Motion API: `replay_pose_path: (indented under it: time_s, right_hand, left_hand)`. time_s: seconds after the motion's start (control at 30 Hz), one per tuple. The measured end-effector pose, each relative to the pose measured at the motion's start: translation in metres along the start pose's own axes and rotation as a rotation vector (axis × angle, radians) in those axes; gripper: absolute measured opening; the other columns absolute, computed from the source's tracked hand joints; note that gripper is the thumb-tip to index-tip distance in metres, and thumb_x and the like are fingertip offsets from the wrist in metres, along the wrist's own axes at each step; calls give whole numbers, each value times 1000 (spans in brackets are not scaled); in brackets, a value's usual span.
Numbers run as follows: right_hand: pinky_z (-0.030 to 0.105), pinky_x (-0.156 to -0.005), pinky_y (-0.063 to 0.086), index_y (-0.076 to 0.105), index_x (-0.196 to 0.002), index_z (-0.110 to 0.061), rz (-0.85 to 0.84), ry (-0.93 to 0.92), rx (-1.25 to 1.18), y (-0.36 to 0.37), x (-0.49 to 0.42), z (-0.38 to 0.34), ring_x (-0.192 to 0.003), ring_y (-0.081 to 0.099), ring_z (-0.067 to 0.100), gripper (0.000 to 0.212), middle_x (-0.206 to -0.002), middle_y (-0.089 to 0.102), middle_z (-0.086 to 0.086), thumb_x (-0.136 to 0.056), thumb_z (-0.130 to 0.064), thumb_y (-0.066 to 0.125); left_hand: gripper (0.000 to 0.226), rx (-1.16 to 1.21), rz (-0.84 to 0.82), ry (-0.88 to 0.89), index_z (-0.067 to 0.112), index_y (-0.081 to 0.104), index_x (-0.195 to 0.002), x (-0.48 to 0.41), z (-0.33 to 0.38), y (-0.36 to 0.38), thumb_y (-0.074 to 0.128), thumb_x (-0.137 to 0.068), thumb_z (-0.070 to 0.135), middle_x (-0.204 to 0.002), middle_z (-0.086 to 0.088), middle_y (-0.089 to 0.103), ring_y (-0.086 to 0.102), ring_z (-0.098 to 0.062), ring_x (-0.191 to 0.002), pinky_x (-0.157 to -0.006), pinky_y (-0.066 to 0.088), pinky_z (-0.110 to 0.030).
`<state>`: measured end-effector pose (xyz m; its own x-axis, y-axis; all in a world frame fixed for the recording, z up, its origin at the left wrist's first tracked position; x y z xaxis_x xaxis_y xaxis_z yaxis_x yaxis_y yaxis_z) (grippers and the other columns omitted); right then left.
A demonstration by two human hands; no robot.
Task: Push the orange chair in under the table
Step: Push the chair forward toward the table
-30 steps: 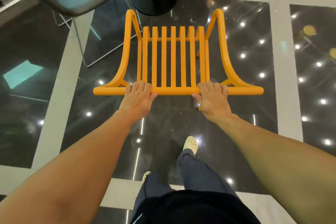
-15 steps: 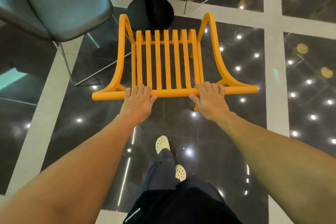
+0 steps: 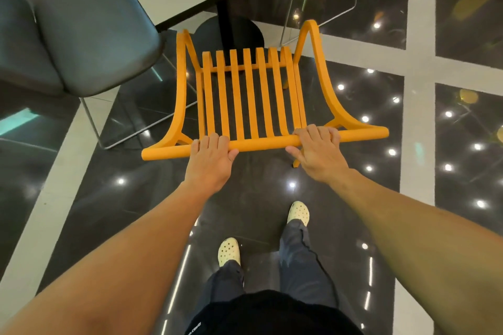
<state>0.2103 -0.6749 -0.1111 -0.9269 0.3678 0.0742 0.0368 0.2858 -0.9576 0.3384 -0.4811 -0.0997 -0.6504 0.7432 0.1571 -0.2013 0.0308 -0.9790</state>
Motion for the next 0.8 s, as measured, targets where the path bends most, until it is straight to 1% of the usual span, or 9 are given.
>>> replay_pose_path:
  time_s: [0.2,0.3,0.4,0.47,0.67,0.8]
  right_hand:
    - [47,-93,27,51,-110,-19,-30,-109,26,-29,-61,70,-95,46,26,45,-99,54,4,-88,-55,33]
    - [47,-94,26,50,-110,-21,-57,-152,42,-40,-90,101,-96,45,25,48,-100,54,4,-88,-57,27]
    - [48,-97,25,48,-113,-22,-99,-179,61,-49,-122,125,-101,45,26,53,-105,54,4,-87,-59,22]
    - [49,-98,24,48,-115,-22,-112,-194,70,-55,-145,137,-103,45,26,54,-107,54,5,-87,-60,22]
    - [48,-96,25,48,-115,-21,-112,-234,75,-67,-210,162,-100,45,26,52,-105,53,5,-87,-58,24]
    - [47,-96,24,47,-116,-22,-115,-262,68,-73,-247,175,-100,44,25,52,-104,52,3,-88,-58,23]
  left_hand:
    - [30,29,21,-128,9,48,-98,-61,49,-3,36,-94,35,-96,-15,55,48,-32,-86,-85,38,-49]
    - [31,22,24,-180,9,48,-99,-89,70,-3,34,-94,37,-97,-15,56,48,-32,-86,-84,39,-48]
    - [32,47,40,-213,9,49,-101,-118,84,-6,33,-94,36,-98,-15,56,48,-32,-87,-83,38,-48]
    - [31,52,54,-234,9,49,-101,-140,89,-10,34,-94,36,-97,-15,56,48,-31,-87,-83,38,-48]
    - [29,85,107,-266,8,53,-100,-202,90,-20,44,-91,34,-92,-14,57,49,-31,-81,-77,38,-47]
    - [31,81,105,-286,8,53,-103,-239,87,-25,43,-91,34,-93,-14,57,49,-31,-82,-77,38,-46]
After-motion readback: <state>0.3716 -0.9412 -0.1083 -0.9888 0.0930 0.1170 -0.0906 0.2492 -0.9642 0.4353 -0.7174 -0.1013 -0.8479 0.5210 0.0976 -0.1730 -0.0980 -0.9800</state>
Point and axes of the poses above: each hand's wrist, its own x-axis away from the middle knuckle, its own y-axis out of the palm, z = x × y, the point moved 5 cm from there along -x, towards the middle knuckle
